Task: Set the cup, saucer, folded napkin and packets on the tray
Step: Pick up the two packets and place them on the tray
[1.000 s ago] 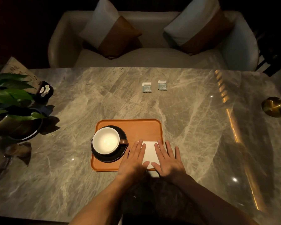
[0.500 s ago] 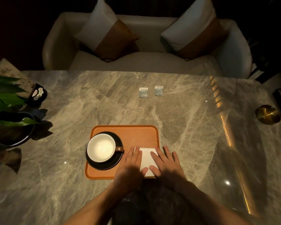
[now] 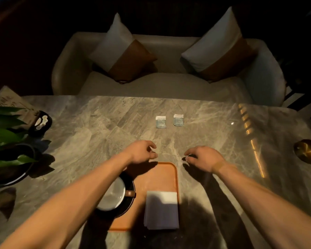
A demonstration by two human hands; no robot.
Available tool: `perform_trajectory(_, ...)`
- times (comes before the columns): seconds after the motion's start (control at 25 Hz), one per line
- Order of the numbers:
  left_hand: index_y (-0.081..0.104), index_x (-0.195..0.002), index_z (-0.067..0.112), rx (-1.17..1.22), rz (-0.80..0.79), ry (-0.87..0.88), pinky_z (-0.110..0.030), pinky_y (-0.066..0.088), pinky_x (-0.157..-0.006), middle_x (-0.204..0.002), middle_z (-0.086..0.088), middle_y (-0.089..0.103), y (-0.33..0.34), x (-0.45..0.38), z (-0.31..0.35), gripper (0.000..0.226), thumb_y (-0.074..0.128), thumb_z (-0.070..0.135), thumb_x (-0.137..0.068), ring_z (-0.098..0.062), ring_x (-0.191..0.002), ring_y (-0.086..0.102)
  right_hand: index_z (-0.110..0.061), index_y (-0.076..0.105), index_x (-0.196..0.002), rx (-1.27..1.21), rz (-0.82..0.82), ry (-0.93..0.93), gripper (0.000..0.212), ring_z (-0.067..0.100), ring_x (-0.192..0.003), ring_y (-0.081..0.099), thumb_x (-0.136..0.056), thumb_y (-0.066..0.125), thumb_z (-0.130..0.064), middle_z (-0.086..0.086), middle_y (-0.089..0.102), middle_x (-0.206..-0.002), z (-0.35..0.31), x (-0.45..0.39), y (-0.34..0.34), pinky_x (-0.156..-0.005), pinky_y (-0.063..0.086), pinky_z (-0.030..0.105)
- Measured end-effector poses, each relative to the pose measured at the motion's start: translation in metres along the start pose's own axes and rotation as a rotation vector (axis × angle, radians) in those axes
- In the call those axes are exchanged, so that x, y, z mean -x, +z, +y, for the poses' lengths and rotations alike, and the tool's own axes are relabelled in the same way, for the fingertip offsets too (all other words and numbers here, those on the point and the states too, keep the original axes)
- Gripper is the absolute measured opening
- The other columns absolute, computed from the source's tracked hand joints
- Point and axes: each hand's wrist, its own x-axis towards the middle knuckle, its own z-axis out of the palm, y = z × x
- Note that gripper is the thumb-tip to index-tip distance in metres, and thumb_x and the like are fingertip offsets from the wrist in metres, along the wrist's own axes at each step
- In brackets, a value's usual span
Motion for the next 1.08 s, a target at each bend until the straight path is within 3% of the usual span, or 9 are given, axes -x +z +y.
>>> perform_trajectory(0.2, 0.054, -0.137, 0.017, -0.245, -0.068, -0.082, -0.033, 0.046, -0.099, -0.129, -0.004, 0.066, -0.056, -0.069, -0.014, 0.055, 0.07, 0.037, -0.088, -0.025, -0.117, 0.059, -0.034, 0.06, -0.127, 0.035, 0.011, 0.039, 0.036, 0.021, -0.115, 0.06, -0.093, 0.055, -0.044, -0.001, 0.067, -0.126, 0.023, -0.068, -0.044, -0.094, 0.049, 0.034)
perform_trajectory(0.36, 0.056, -0.134, 0.021, -0.329, -0.024, -0.079, -0.038, 0.049, -0.098, -0.126, -0.002, 0.067, -0.078, -0.118, -0.015, 0.056, 0.073, 0.04, -0.084, -0.025, -0.113, 0.061, -0.032, 0.059, -0.13, -0.055, 0.036, 0.09, 0.042, 0.022, -0.111, 0.061, -0.091, 0.062, -0.043, -0.001, 0.066, -0.127, 0.039, -0.118, -0.057, -0.094, 0.049, 0.035)
perform_trajectory(0.56, 0.058, -0.128, 0.025, -0.407, 0.054, -0.059, -0.039, 0.053, -0.09, -0.123, 0.0, 0.066, -0.078, -0.168, -0.016, 0.056, 0.073, 0.05, -0.081, -0.023, -0.107, 0.061, -0.032, 0.058, -0.133, -0.048, 0.112, 0.071, 0.047, 0.024, -0.11, 0.06, -0.088, 0.065, -0.045, 0.002, 0.066, -0.123, 0.049, -0.168, -0.06, -0.09, 0.051, 0.038)
perform_trajectory(0.8, 0.055, -0.133, 0.027, -0.442, 0.106, 0.006, -0.036, 0.042, -0.088, -0.123, -0.004, 0.057, -0.066, -0.2, -0.007, 0.072, 0.076, 0.059, -0.072, -0.026, -0.115, 0.055, -0.026, 0.047, -0.138, 0.022, 0.087, 0.079, 0.063, 0.03, -0.123, 0.046, -0.085, 0.062, -0.057, 0.007, 0.052, -0.131, 0.045, -0.197, -0.048, -0.096, 0.046, 0.046)
perform_trajectory(0.92, 0.055, -0.132, 0.027, -0.474, 0.104, -0.011, -0.041, 0.042, -0.094, -0.124, -0.003, 0.056, -0.06, -0.208, -0.005, 0.069, 0.076, 0.057, -0.074, -0.026, -0.116, 0.053, -0.03, 0.047, -0.138, 0.011, 0.077, 0.081, 0.06, 0.029, -0.123, 0.045, -0.086, 0.062, -0.056, 0.005, 0.049, -0.131, 0.043, -0.2, -0.044, -0.097, 0.045, 0.045)
perform_trajectory(1.08, 0.056, -0.126, 0.026, -0.47, 0.134, -0.019, -0.039, 0.041, -0.087, -0.122, -0.002, 0.058, -0.054, -0.213, -0.007, 0.058, 0.077, 0.049, -0.077, -0.025, -0.111, 0.055, -0.031, 0.045, -0.138, -0.021, 0.106, 0.084, 0.059, 0.026, -0.123, 0.042, -0.086, 0.064, -0.051, 0.002, 0.05, -0.13, 0.041, -0.201, -0.039, -0.097, 0.043, 0.043)
